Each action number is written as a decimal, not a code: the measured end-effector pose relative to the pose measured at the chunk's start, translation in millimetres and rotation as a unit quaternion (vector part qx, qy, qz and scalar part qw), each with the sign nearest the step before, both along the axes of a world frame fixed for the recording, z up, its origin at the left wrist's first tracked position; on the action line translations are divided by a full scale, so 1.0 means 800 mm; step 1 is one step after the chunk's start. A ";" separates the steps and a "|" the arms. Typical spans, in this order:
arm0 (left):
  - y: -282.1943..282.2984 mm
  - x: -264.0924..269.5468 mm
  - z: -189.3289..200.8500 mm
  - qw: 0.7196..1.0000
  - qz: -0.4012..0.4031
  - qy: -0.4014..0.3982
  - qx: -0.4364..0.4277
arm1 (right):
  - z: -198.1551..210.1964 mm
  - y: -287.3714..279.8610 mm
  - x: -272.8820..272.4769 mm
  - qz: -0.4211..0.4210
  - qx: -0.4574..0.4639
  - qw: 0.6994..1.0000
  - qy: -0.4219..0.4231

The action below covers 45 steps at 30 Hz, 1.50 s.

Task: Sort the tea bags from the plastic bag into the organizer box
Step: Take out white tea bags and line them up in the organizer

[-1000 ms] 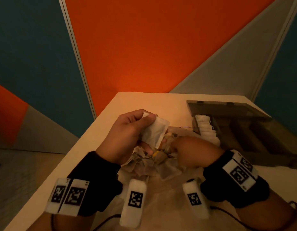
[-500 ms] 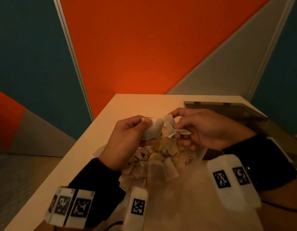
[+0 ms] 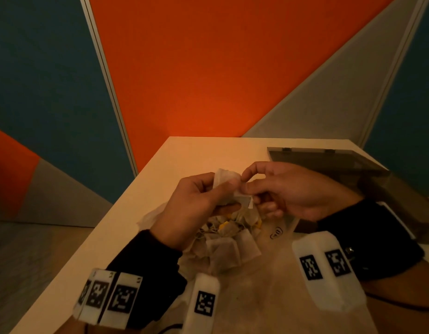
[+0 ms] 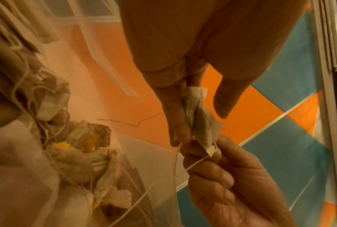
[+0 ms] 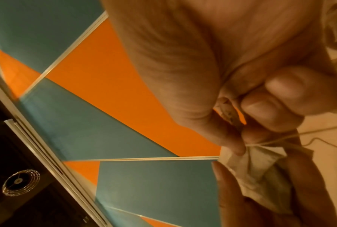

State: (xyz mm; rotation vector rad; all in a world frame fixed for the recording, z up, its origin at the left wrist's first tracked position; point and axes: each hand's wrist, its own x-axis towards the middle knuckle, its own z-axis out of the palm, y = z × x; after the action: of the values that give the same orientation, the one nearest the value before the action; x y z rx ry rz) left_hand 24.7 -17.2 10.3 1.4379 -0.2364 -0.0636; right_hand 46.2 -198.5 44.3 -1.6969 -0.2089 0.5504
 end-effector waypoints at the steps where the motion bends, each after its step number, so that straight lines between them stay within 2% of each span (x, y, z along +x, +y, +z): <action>1: 0.001 0.000 -0.001 1.000 -0.012 -0.012 0.006 | 0.000 0.000 0.000 0.000 0.008 1.000 -0.002; 5: 0.006 0.001 -0.006 0.998 -0.043 -0.050 0.009 | 0.000 -0.002 0.001 -0.002 0.035 0.999 -0.017; 9: 0.007 0.000 -0.006 0.995 -0.056 -0.079 0.014 | -0.004 -0.005 0.005 -0.010 0.020 0.999 -0.032; 17: 0.006 -0.001 -0.005 0.996 -0.055 -0.074 0.018 | -0.004 -0.006 0.006 -0.006 0.019 0.999 -0.040; 21: 0.004 0.001 -0.004 0.999 -0.030 -0.033 0.000 | 0.000 -0.006 -0.003 0.043 -0.089 0.989 -0.110; 24: 0.003 0.002 -0.003 1.000 -0.013 -0.010 -0.008 | 0.001 -0.004 -0.003 0.012 -0.155 0.975 -0.159; 27: 0.003 0.003 -0.002 1.000 -0.001 0.005 -0.019 | 0.004 -0.001 -0.003 -0.026 -0.166 0.967 -0.191; 30: 0.003 0.004 -0.001 1.000 0.006 0.013 -0.025 | 0.009 -0.002 -0.006 -0.034 -0.133 0.963 -0.231; 34: 0.001 0.003 -0.002 1.000 0.004 0.007 -0.028 | 0.009 -0.004 -0.007 -0.046 -0.146 0.943 -0.295; 37: 0.000 0.001 -0.002 0.999 -0.013 0.003 -0.034 | 0.011 -0.005 -0.007 -0.055 -0.128 0.946 -0.293; 41: 0.000 0.000 -0.004 0.999 -0.033 -0.006 -0.027 | 0.013 -0.005 -0.009 -0.060 -0.074 0.970 -0.224; 45: -0.001 0.002 -0.009 0.999 -0.032 -0.008 -0.007 | 0.007 -0.001 -0.007 -0.064 -0.095 0.970 -0.213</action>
State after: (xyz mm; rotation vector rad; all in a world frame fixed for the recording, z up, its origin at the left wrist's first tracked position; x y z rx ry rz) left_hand 26.4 -17.7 3.3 1.4170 -0.2968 -0.1027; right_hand 40.3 -199.5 49.5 -1.9879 -0.3598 0.1041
